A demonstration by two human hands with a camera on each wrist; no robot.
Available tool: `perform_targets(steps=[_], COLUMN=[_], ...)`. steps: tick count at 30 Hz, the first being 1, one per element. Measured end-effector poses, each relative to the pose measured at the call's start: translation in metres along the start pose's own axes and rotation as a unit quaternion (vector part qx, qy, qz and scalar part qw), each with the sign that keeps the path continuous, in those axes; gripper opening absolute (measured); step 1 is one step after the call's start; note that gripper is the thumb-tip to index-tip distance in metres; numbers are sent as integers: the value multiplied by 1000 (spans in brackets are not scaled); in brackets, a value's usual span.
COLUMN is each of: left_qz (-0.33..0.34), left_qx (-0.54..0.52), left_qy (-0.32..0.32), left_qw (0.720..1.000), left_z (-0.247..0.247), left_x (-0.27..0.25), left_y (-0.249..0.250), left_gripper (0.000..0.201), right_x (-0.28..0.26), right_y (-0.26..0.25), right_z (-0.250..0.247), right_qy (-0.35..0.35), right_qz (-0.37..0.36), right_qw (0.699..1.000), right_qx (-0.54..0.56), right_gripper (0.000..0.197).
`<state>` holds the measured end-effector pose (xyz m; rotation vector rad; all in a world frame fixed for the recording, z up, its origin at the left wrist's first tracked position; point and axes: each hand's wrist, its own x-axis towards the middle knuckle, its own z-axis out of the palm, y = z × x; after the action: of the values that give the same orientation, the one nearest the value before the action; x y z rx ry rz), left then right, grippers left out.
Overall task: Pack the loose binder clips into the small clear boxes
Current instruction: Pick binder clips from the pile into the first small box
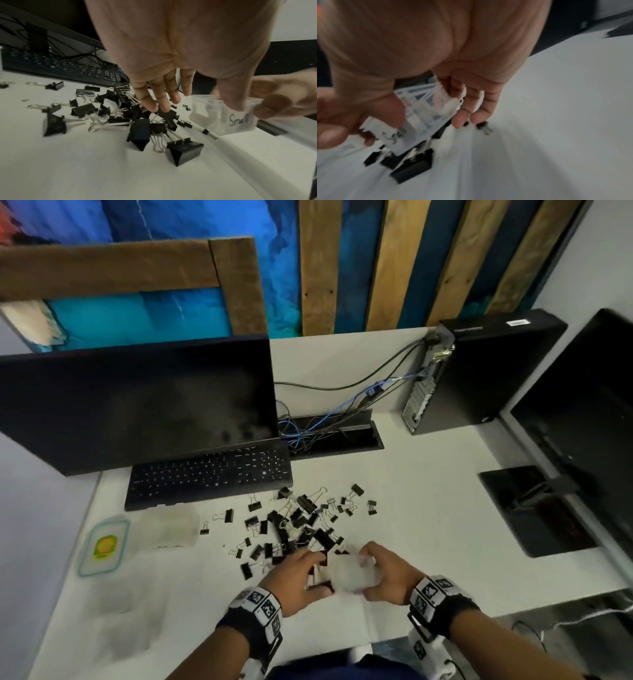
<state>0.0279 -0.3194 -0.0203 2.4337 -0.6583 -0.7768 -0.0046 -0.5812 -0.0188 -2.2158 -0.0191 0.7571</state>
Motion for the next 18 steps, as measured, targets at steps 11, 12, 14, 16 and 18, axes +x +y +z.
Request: perform_targets(steps=[11, 12, 14, 16, 18], left_qz=[-87, -77, -69, -67, -53], left_qx=[65, 85, 101, 118, 149], left_qy=[59, 60, 66, 68, 85], left_qw=[992, 992, 990, 988, 984], left_z=[17, 16, 14, 12, 9], left_x=[-2, 3, 21, 43, 68], left_y=[-6, 2, 16, 27, 38], left_gripper=[22, 24, 25, 23, 20], right_x=[-3, -2, 0, 1, 3], right_y=[99, 101, 107, 114, 119], right_z=[-13, -13, -15, -17, -17], right_qy=[53, 52, 46, 36, 33], right_qz=[29, 19, -3, -24, -32], right_qw=[996, 996, 998, 998, 999], right_qx=[-71, -63, -48, -36, -25], right_gripper=[91, 89, 86, 83, 79])
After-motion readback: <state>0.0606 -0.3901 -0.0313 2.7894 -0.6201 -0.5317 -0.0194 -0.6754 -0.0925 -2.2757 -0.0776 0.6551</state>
